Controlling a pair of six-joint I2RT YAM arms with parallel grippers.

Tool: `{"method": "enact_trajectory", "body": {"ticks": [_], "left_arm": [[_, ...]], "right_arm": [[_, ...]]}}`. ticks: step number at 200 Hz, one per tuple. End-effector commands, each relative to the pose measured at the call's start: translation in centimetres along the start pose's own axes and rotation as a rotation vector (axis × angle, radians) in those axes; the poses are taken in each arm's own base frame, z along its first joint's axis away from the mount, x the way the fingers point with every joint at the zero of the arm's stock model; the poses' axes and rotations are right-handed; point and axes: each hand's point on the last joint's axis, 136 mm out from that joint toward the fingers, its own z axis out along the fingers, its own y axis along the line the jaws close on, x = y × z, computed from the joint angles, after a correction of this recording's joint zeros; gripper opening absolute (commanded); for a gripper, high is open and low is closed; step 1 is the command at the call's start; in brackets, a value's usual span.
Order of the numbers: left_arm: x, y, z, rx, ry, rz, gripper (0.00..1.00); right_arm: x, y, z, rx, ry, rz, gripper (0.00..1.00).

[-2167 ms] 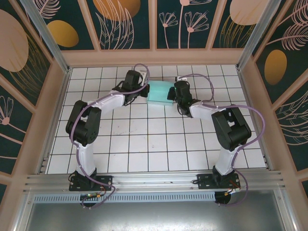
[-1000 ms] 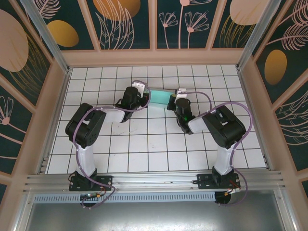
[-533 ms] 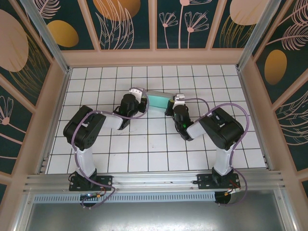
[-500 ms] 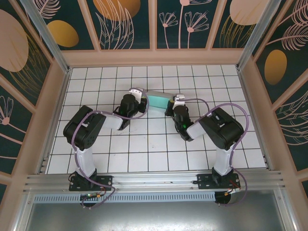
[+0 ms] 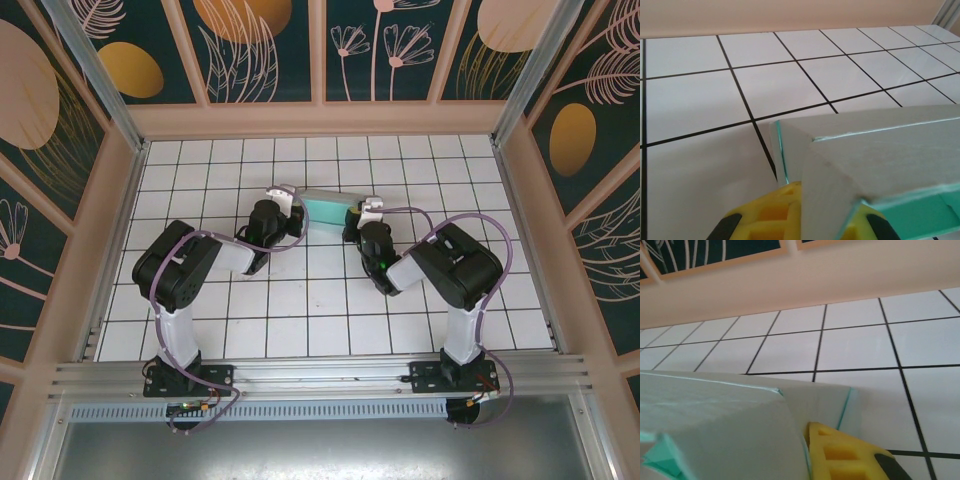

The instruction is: Fold the paper box

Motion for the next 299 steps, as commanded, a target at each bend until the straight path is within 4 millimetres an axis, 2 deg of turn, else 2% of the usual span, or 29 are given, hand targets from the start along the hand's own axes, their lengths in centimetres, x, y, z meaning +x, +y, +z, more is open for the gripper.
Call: {"method": "enact_trajectory", "body": {"ticks": [1, 22, 49, 89, 152, 193, 213, 247, 274, 299], "left_arm": [[1.4, 1.1, 0.5, -0.051, 0.045, 0.023, 0.00], [1.2, 1.2, 0.5, -0.062, 0.044, 0.027, 0.00], [1.1, 1.4, 0.5, -0.078, 0.048, 0.040, 0.00], [1.0, 1.5, 0.6, -0.081, 0.054, 0.044, 0.00], [1.1, 1.4, 0.9, -0.080, 0.058, 0.042, 0.00], [1.3, 1.4, 1.1, -0.074, 0.063, 0.039, 0.01], [1.4, 1.3, 1.2, -0.069, 0.065, 0.040, 0.01], [1.6, 1.2, 1.4, -0.062, 0.073, 0.034, 0.02], [1.7, 1.2, 1.2, -0.063, 0.073, 0.035, 0.02], [1.7, 1.2, 1.2, -0.059, 0.071, 0.028, 0.02]], "right_arm": [[-2.5, 1.8, -0.8, -0.075, -0.100, 0.036, 0.22], [-2.8, 1.8, -1.3, -0.085, -0.118, 0.036, 0.34], [-2.5, 1.7, -1.9, -0.098, -0.113, 0.044, 0.45], [-2.4, 2.1, -3.7, -0.159, -0.110, 0.045, 0.63], [-2.4, 2.4, -7.7, -0.263, -0.088, 0.055, 0.69], [-4.7, 2.3, -9.5, -0.283, -0.129, 0.069, 0.72], [-6.9, 2.1, -9.8, -0.295, -0.159, 0.134, 0.74], [-10.1, 2.5, -8.4, -0.282, -0.165, 0.140, 0.74], [-10.8, 2.8, -5.4, -0.223, -0.091, 0.108, 0.74], [-10.4, 3.1, -1.8, -0.190, 0.025, 0.117, 0.73]]}}
